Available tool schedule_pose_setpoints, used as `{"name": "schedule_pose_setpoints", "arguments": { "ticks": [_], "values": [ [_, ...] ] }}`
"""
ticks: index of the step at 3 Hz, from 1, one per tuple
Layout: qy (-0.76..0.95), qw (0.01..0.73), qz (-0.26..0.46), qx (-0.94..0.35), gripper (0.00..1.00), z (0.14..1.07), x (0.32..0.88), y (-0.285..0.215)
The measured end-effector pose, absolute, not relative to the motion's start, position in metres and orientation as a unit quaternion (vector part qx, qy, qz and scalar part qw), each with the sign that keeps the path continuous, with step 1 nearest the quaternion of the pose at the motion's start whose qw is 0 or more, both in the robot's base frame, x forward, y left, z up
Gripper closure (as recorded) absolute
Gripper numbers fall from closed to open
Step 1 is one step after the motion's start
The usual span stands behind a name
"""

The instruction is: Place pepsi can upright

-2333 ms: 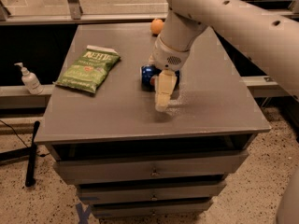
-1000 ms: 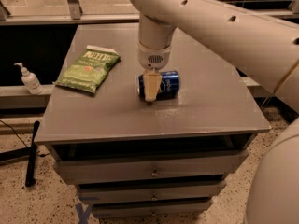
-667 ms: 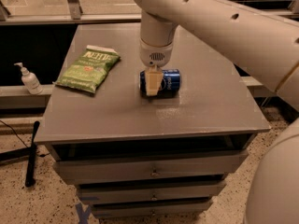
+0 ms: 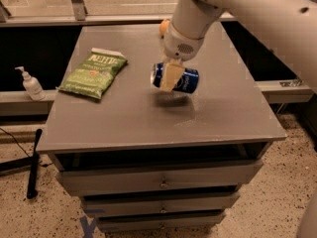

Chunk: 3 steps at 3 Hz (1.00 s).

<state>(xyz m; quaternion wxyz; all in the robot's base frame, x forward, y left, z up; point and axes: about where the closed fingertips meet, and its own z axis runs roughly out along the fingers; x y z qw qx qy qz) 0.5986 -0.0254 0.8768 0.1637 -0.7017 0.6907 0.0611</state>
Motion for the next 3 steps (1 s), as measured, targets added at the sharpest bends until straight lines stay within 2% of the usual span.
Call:
{"name": "schedule_pose_setpoints", "arguments": {
  "ticks": [3],
  "values": [
    [0.607,0.45,0.224,-0.615,1.0,0.928,0.606,-0.065]
  ]
}}
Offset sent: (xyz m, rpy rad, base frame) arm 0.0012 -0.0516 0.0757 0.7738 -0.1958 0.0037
